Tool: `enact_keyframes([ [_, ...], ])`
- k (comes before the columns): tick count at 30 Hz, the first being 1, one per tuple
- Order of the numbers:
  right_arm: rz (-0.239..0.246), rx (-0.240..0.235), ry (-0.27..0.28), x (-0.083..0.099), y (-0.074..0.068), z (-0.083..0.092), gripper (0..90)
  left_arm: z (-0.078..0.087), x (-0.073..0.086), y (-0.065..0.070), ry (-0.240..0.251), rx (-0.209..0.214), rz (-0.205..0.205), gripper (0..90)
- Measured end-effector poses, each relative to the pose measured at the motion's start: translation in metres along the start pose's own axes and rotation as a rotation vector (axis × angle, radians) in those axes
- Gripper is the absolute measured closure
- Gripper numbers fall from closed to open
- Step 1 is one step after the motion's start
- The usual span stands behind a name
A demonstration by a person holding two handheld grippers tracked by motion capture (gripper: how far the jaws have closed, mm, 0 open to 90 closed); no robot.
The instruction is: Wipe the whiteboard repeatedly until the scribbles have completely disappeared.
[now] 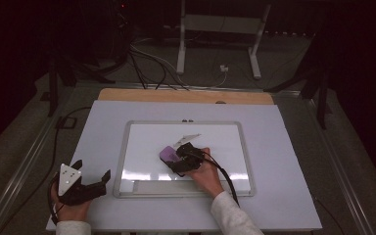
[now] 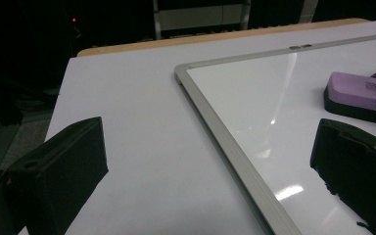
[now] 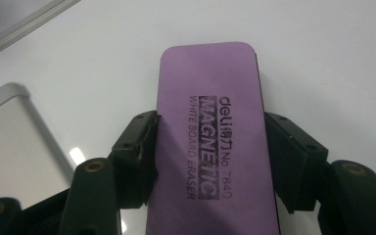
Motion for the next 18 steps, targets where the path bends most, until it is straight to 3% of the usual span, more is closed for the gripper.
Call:
enact_keyframes([
  [3, -0.035, 0.111, 0.006, -0.002, 0.014, 0.001, 41.1, 0.001, 0.0, -0.001, 0.0, -0.001, 0.004, 1.1],
  [4, -0.059, 0.116, 0.006, -0.001, 0.019, 0.003, 41.1, 0.0, 0.001, -0.002, 0.0, -0.001, 0.005, 1.1],
  [7, -0.062, 0.076, 0.0, 0.001, 0.018, 0.004, 41.1, -0.001, 0.001, -0.001, -0.004, 0.006, 0.01, 1.1],
  [10, -0.011, 0.0, -0.01, 0.0, 0.003, 0.001, 41.1, -0.001, 0.0, 0.0, 0.001, 0.008, 0.007, 1.1],
  [12, 0.009, -0.006, -0.011, -0.001, -0.003, -0.001, 41.1, 0.0, -0.001, 0.0, 0.003, 0.007, 0.008, 1.1],
  [13, -0.023, 0.011, -0.006, -0.002, 0.002, -0.002, 41.1, 0.0, -0.001, 0.0, 0.004, 0.005, 0.01, 1.1],
  [14, -0.023, 0.011, -0.006, -0.002, 0.002, -0.002, 41.1, 0.0, 0.0, 0.0, 0.004, 0.005, 0.012, 1.1],
  [18, -0.131, 0.139, 0.005, -0.001, 0.033, 0.005, 41.0, 0.0, 0.001, -0.002, 0.002, 0.004, 0.017, 1.1],
])
Point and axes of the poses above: each handheld gripper's, and its own axes: z roughly backward along the jaws, x roughly out of its underside, y roughly to its right, the point moved 3 cm from there along -z, roughly forward along the jaws, and after that the axes turned 7 degrees about y, right-handed, at the moved point
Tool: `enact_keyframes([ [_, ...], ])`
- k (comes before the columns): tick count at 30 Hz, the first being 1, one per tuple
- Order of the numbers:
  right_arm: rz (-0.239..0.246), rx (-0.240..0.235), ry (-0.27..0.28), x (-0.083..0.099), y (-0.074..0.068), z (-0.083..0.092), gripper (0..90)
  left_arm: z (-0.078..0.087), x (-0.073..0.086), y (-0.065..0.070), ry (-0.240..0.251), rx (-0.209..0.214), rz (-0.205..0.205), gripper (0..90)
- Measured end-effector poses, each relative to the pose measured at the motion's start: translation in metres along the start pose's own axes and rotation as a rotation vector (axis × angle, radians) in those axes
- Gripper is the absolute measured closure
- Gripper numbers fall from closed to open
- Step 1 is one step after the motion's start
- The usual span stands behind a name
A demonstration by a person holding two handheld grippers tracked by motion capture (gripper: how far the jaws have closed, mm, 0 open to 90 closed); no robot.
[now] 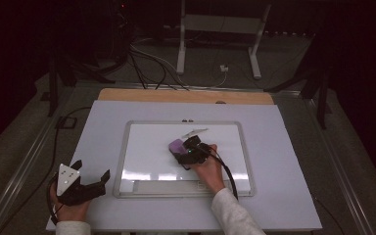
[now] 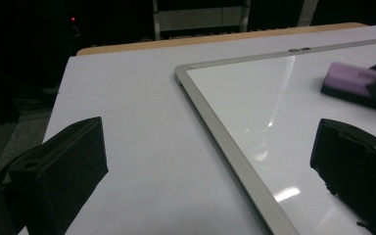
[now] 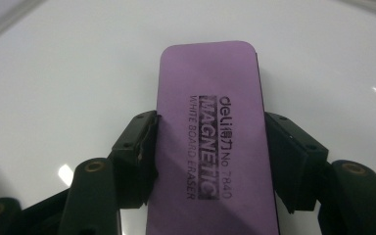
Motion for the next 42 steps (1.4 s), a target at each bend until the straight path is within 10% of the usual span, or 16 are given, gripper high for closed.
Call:
enact_keyframes([
  [9, -0.128, 0.133, 0.008, 0.005, 0.047, 0.014, 40.9, 0.0, 0.0, 0.001, -0.001, 0.002, -0.001, 1.1],
  [23, -0.141, 0.138, -0.007, 0.007, 0.052, 0.014, 38.6, -0.001, 0.0, 0.0, -0.005, 0.001, -0.001, 1.1],
  [34, -0.05, 0.162, 0.034, 0.004, 0.042, 0.018, 27.4, -0.001, 0.0, 0.0, -0.004, 0.003, 0.001, 1.1],
  [42, 0.052, 0.167, 0.057, 0.001, 0.029, 0.025, 37.0, 0.0, 0.0, 0.001, -0.001, 0.003, 0.001, 1.1],
])
Point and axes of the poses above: each handheld gripper's, and its own axes: z roughly backward along the jaws, x roughly out of its underside, y roughly to its right, the point moved 3 cm from there along -z, roughly forward along the jaws, and after that the axes turned 7 degrees about y, right-handed, at the moved point
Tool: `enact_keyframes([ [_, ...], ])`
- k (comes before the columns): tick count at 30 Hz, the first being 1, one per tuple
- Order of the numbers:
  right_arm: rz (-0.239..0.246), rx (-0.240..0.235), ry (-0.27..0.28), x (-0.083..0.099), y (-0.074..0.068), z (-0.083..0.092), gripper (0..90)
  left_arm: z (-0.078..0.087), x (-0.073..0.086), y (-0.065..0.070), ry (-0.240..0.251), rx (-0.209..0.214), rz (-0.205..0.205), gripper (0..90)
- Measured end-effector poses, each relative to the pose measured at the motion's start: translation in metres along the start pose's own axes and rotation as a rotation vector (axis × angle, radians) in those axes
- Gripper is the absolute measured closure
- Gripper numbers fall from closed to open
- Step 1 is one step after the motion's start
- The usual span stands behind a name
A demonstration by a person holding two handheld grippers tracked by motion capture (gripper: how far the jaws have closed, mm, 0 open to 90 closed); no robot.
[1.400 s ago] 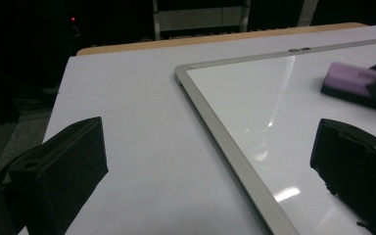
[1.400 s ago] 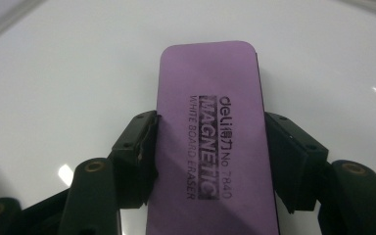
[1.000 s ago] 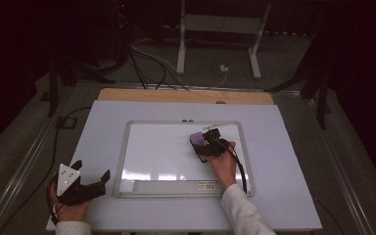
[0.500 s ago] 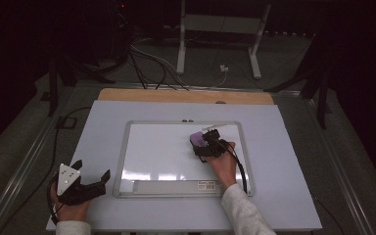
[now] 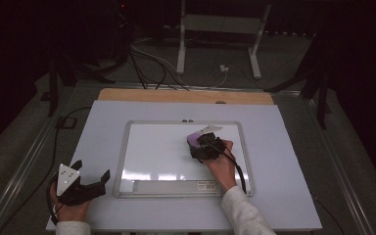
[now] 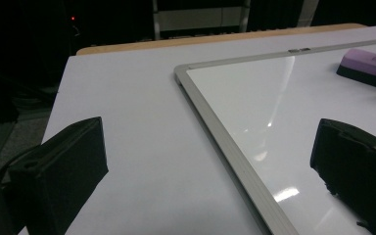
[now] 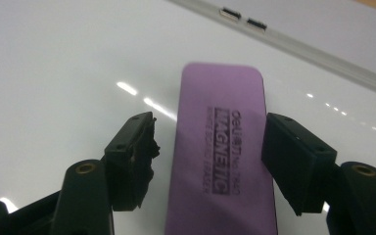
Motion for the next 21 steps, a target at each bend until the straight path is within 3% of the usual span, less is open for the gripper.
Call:
enact_keyframes([
  [7, 0.03, 0.047, -0.012, 0.001, 0.001, -0.002, 36.6, 0.0, -0.001, 0.0, 0.004, -0.002, 0.001, 1.1],
  [17, 0.015, 0.081, -0.046, 0.003, 0.01, -0.006, 37.6, 0.0, 0.0, 0.0, 0.003, 0.0, 0.001, 1.1],
  [21, -0.008, 0.078, -0.056, 0.005, 0.014, -0.007, 45.6, 0.0, 0.0, -0.001, 0.004, -0.002, 0.001, 1.1],
])
Point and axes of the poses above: each handheld gripper's, and its own axes: z roughly backward along the jaws, x roughly out of its underside, y roughly to its right, the point moved 3 cm from there along -z, roughly forward along the jaws, and after that the axes turned 7 degrees about y, right-handed, at the moved point
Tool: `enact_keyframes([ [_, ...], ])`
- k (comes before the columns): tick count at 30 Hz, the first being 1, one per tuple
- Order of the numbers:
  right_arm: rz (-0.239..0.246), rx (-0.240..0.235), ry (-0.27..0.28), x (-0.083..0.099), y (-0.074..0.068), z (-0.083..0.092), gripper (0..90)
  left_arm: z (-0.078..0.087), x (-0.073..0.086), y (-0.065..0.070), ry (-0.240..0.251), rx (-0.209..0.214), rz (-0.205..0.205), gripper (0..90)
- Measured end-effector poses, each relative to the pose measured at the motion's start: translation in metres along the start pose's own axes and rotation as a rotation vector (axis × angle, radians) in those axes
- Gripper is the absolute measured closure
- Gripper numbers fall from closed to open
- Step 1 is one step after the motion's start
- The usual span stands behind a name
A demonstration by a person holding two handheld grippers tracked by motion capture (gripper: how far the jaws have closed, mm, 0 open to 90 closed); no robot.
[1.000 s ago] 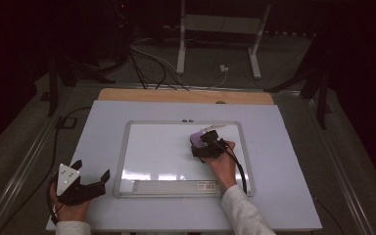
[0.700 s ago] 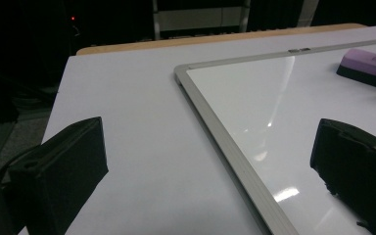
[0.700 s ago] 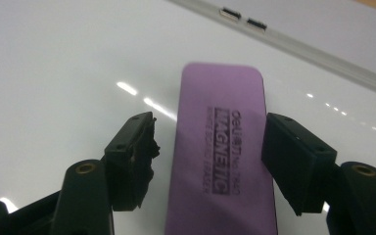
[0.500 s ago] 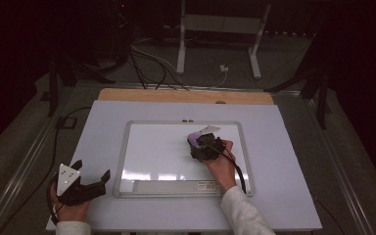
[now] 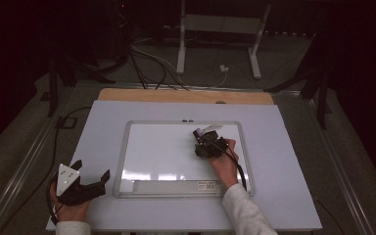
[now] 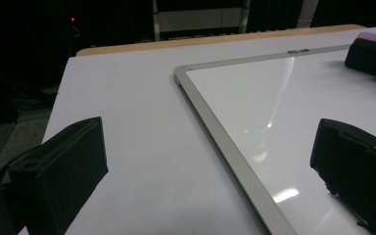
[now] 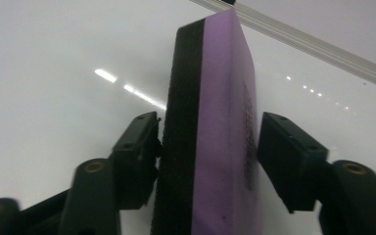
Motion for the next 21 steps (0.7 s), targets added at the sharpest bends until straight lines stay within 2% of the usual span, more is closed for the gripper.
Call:
enact_keyframes([
  [3, -0.009, -0.003, 0.01, -0.001, 0.002, 0.003, 56.3, 0.0, 0.0, 0.0, -0.001, 0.001, 0.003, 1.1],
  [6, -0.011, -0.009, 0.004, -0.002, 0.003, 0.004, 60.0, 0.0, 0.0, 0.001, -0.001, 0.001, 0.0, 1.1],
  [17, -0.057, -0.024, 0.05, -0.005, 0.009, 0.015, 62.1, -0.001, 0.0, 0.001, -0.002, 0.001, 0.003, 1.1],
  [21, -0.056, -0.027, 0.062, -0.005, 0.011, 0.018, 62.5, -0.001, 0.001, 0.0, -0.004, 0.003, 0.001, 1.1],
])
Point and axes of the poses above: each handheld gripper's, and its own axes: z roughly backward along the jaws, x roughly out of its underside, y roughly to its right, the point moved 3 cm from there along -z, roughly forward along the jaws, and after that the axes turned 7 degrees about y, right-handed, at the moved point
